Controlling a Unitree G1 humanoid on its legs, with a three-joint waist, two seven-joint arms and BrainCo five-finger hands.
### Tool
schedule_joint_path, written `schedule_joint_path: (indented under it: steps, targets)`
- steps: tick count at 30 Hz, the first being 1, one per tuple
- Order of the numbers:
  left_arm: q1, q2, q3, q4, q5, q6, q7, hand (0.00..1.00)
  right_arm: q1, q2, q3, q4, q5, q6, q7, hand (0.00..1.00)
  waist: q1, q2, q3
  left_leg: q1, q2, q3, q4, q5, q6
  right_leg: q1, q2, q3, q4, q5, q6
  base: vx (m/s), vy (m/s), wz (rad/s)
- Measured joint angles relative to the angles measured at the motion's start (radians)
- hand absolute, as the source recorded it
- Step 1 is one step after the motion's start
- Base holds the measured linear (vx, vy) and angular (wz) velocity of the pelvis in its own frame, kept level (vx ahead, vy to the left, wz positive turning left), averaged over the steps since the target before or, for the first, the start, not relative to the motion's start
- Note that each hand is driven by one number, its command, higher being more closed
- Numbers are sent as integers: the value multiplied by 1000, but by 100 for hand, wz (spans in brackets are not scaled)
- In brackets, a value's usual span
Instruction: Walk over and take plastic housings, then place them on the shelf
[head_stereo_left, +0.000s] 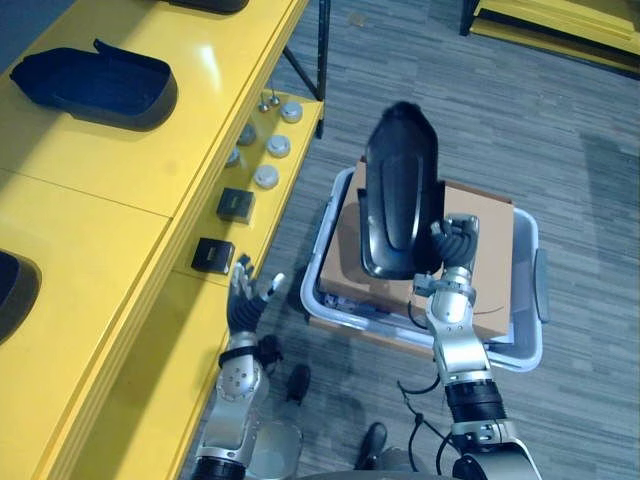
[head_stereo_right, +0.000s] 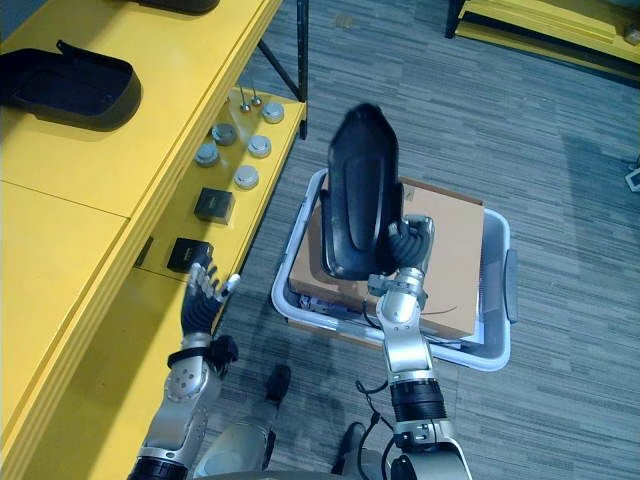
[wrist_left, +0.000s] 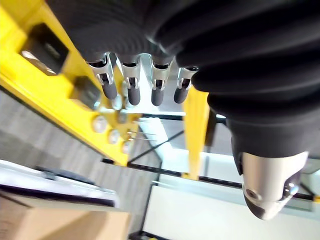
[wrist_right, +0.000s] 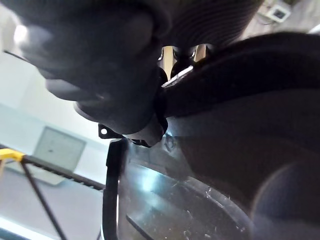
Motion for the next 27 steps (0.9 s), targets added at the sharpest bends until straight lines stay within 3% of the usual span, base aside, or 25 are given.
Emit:
schedule_joint_path:
  steps: [8,16,22,23,27]
  targets:
    - [-61,13,-57,-70,60,-4,43,0,1,6,115,-20,-1,-3,31,100,-2,5,-32,24,-6,-3,0,1,1,18,-7,1,12,-3,-2,-21,14,0]
    - [-61,12,-99,-64,176,70,131,0,17,27,263,-114,45,-69,31,100,-5,4,-53,29,-6,6,0,1,1,14,-10,7,21,-7,-3,-39,12,-3]
    - [-86,9,-111,-29,177,83,189,0,25,28,381,-137,85,-106,30,100,-8,4,-90,33,-6,14,0,1,1,15,-11,13,18,-7,-3,-8,5,-3]
    - [-87,8,-112,-24,177,83,196,100,25,28,389,-137,86,-107,28,100,-9,4,-91,34,-6,15,0,1,1,15,-11,15,19,-7,-3,-28,8,-5]
    - [-87,10,-116,-7,175,85,222,100,31,26,410,-137,98,-108,23,100,-26,4,-91,39,-4,20,0,1,1,15,-11,21,23,-7,-3,-43,12,-4]
